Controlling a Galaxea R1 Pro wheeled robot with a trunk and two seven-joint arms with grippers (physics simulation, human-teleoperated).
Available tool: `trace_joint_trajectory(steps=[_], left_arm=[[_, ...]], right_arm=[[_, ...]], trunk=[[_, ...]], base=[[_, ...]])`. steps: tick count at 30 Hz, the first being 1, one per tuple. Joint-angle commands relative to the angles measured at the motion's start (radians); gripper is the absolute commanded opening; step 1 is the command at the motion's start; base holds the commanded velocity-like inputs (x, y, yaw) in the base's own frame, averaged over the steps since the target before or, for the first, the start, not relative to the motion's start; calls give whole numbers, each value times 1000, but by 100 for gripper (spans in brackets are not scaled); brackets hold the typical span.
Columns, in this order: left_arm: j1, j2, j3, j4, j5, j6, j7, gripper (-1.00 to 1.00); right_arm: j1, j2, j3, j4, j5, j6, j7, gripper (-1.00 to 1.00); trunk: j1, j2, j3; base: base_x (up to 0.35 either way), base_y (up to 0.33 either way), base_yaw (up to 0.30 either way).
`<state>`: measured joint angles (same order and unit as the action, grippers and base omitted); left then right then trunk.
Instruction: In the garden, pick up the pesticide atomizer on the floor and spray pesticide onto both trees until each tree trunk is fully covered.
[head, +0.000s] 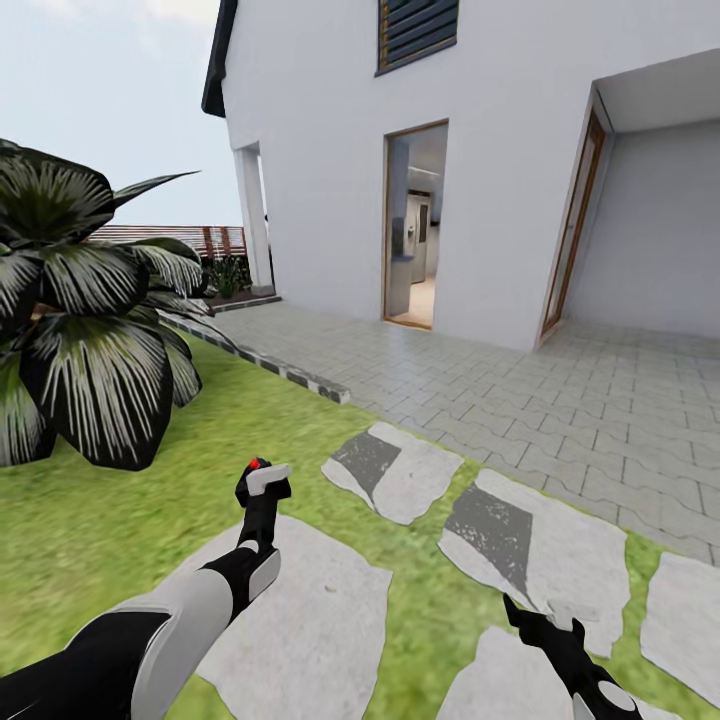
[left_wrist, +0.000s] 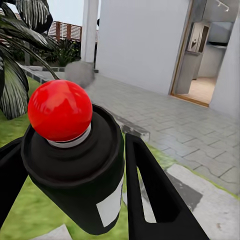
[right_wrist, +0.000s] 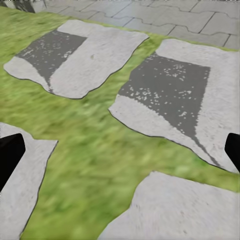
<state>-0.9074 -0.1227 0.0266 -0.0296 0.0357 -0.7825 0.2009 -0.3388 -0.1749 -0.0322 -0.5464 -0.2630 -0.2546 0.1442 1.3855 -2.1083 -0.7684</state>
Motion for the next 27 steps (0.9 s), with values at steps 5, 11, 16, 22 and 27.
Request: trace_joint_trajectory(steps=[5, 11, 16, 22, 27], left_arm=[[0, 0, -1, 0, 0, 0, 0, -100], [0, 0, -1, 0, 0, 0, 0, -100], [0, 0, -1, 0, 0, 1, 0, -100], [-1, 0, -1, 0, 0, 49, 0, -100], [-1, 1, -1, -2, 0, 158, 0, -100]], right_arm=[[0, 0, 0, 0, 0, 0, 0, 100], [0, 0, 0, 0, -1, 0, 0, 100], [0, 3, 0, 0, 0, 0, 0, 100], [0, 6, 0, 0, 0, 0, 0, 100], [0, 6, 0, 0, 0, 0, 0, 100]], trunk=[[-19, 35, 16], [-42, 77, 35], [-61, 112, 50], [-84, 154, 69], [-104, 189, 85]], base=[[0, 0, 0], [0, 0, 0], [0, 0, 0], [0, 0, 0], [0, 0, 0]])
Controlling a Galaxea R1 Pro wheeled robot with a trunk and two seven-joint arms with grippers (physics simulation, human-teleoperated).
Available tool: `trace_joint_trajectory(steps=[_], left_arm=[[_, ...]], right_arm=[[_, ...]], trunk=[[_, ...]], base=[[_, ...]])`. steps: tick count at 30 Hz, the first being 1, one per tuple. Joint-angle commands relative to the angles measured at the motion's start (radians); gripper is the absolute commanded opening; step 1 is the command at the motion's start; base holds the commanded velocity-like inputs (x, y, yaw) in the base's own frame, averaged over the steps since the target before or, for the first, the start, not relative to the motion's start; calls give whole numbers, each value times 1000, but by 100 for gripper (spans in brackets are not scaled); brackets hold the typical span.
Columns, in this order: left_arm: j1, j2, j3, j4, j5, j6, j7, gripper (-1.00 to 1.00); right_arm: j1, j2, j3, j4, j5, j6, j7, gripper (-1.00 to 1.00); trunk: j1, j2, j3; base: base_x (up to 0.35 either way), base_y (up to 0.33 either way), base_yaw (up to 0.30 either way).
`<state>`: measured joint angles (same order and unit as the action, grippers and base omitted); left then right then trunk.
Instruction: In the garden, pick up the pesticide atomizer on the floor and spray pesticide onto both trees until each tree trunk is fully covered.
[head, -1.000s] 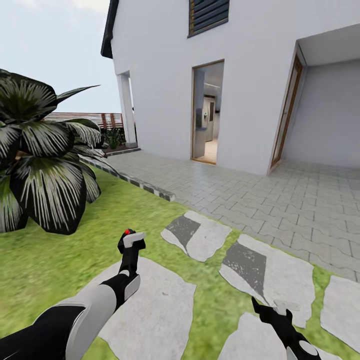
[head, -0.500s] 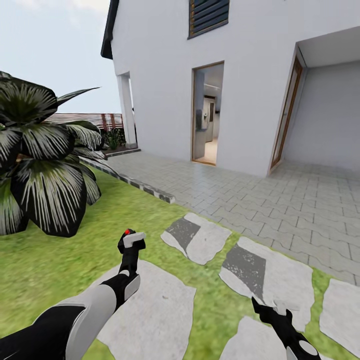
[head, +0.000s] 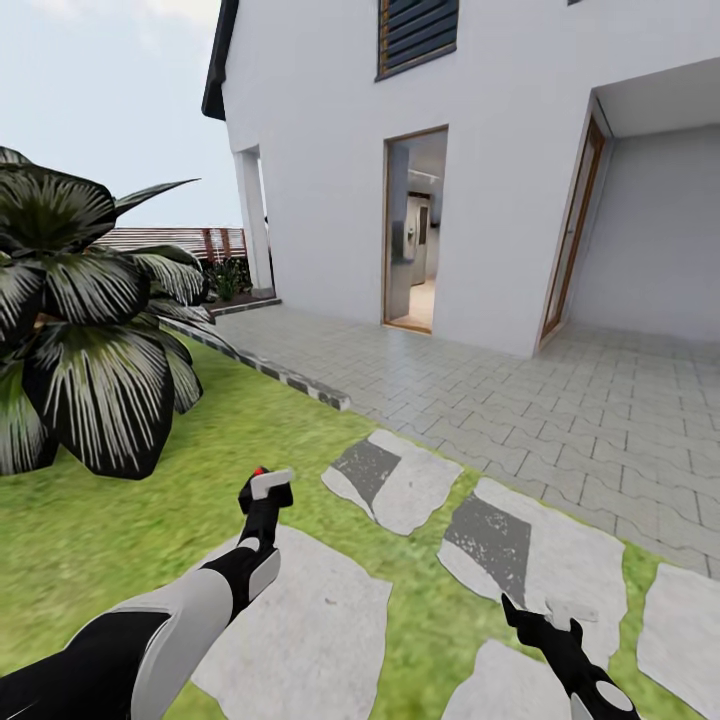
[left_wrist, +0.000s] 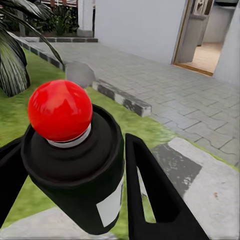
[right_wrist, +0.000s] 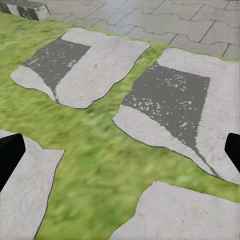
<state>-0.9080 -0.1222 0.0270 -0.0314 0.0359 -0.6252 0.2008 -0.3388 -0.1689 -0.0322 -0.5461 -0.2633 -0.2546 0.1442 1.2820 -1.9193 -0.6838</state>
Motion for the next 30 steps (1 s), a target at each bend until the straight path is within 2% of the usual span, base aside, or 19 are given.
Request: trace_joint_trajectory(steps=[1, 6, 17, 22, 30], left_arm=[[0, 0, -1, 0, -1, 10, 0, -100], [0, 1, -2, -1, -1, 42, -1, -100], [0, 3, -2, -2, -1, 59, -1, -100], [0, 4, -4, -4, -1, 140, -3, -100], [0, 4, -5, -6, -1, 175, -3, -100]], right_arm=[[0, 0, 0, 0, 0, 0, 0, 100], [0, 0, 0, 0, 0, 0, 0, 100], [0, 0, 0, 12, 1, 0, 0, 100], [0, 0, 0, 19, 0, 0, 0, 100], [0, 1, 0, 21, 0, 0, 0, 100]], trunk=[[-4, 7, 3], [-23, 42, 19], [-65, 119, 53], [-84, 154, 69], [-115, 210, 94]], base=[[0, 0, 0], [0, 0, 0], [0, 0, 0], [0, 0, 0], [0, 0, 0]])
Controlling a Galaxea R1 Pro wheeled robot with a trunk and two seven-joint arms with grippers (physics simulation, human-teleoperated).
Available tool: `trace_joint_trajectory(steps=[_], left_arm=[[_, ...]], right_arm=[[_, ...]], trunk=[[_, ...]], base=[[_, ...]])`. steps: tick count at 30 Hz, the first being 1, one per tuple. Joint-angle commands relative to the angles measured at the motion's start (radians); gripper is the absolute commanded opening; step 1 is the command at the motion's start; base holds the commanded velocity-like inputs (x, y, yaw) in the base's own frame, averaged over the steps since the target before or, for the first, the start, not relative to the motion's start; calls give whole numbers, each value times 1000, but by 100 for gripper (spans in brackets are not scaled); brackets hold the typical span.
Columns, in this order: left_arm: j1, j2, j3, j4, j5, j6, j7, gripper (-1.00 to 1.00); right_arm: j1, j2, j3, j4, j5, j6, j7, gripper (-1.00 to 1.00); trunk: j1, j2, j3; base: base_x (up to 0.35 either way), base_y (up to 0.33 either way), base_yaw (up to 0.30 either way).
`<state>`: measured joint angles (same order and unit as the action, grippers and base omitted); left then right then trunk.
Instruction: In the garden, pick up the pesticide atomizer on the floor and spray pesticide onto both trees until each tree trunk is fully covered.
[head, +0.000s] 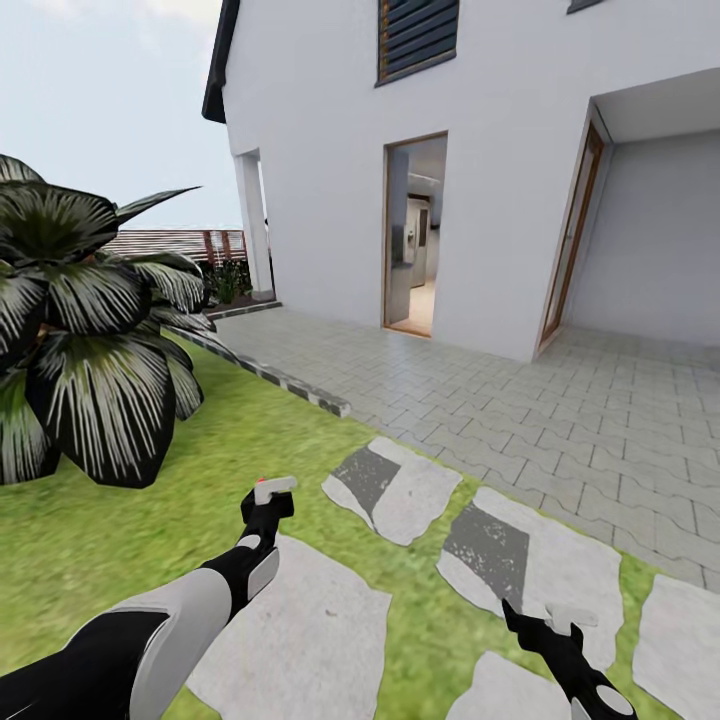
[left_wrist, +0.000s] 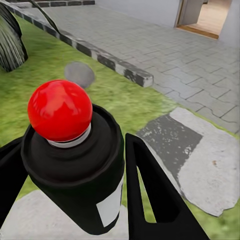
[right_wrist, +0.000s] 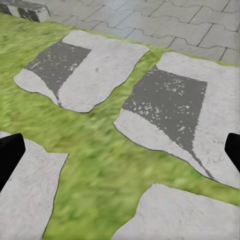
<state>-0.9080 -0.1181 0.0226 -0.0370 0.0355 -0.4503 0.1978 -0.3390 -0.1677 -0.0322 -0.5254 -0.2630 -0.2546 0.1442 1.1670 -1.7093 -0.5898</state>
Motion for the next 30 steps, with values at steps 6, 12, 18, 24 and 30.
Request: trace_joint_trajectory(steps=[6, 12, 18, 24, 30], left_arm=[[0, -1, -7, -1, 0, 6, 0, -100], [0, -4, -11, -3, 0, 8, -1, -100], [0, -1, -3, -2, -1, 8, -112, -100], [0, 0, -3, -1, -1, 7, -138, -100], [0, 0, -1, -2, 0, 4, -143, -100]], right_arm=[[0, 2, 0, 1, 0, 0, 0, 100], [0, 3, 0, 1, -1, 1, 0, 100], [-3, 13, 0, 1, 0, 2, 0, 100], [-3, 14, 0, 2, 1, 3, 0, 100], [-3, 13, 0, 4, 1, 2, 0, 100]], trunk=[[-23, 42, 19], [-46, 84, 38], [-69, 126, 57], [-92, 168, 75], [-115, 210, 94]], base=[[0, 0, 0], [0, 0, 0], [0, 0, 0], [0, 0, 0], [0, 0, 0]])
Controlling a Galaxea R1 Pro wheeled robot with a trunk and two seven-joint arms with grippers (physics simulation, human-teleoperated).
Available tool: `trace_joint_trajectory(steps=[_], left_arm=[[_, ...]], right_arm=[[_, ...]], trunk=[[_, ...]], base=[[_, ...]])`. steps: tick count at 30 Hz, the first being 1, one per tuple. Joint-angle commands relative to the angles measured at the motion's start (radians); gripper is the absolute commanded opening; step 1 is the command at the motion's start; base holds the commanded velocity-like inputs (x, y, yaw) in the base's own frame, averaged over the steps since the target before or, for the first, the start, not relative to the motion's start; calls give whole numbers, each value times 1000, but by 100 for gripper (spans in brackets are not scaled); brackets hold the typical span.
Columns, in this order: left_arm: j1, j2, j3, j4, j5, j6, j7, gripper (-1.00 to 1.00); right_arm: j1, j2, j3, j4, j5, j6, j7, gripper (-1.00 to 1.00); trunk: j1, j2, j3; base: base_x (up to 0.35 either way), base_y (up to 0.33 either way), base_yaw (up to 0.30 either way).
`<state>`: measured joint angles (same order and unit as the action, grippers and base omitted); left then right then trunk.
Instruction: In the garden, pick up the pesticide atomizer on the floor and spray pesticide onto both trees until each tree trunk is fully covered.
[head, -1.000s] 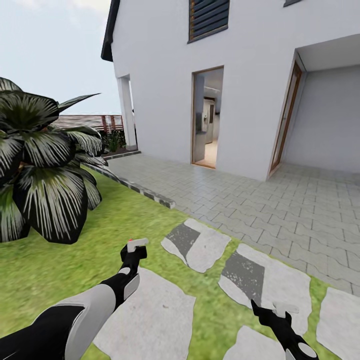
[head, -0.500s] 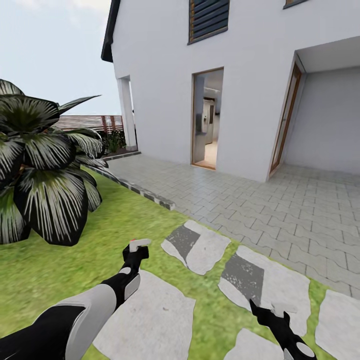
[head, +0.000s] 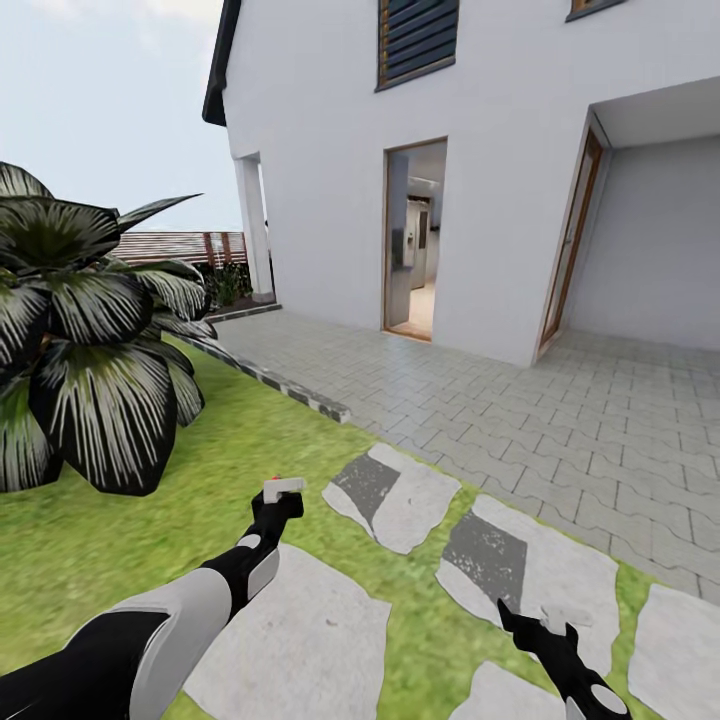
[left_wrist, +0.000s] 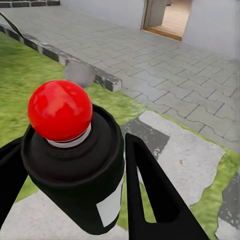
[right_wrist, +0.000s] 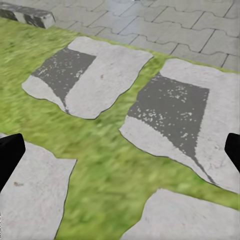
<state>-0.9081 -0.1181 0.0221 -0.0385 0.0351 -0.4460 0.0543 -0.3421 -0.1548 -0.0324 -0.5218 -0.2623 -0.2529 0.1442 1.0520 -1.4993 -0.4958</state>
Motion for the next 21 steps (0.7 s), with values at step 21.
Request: trace_joint_trajectory(steps=[21], left_arm=[[0, 0, 2, 0, 0, -5, -1, -100]], right_arm=[[0, 13, 2, 77, 2, -1, -1, 100]], trunk=[[-81, 147, 66]], base=[[0, 0, 0]])
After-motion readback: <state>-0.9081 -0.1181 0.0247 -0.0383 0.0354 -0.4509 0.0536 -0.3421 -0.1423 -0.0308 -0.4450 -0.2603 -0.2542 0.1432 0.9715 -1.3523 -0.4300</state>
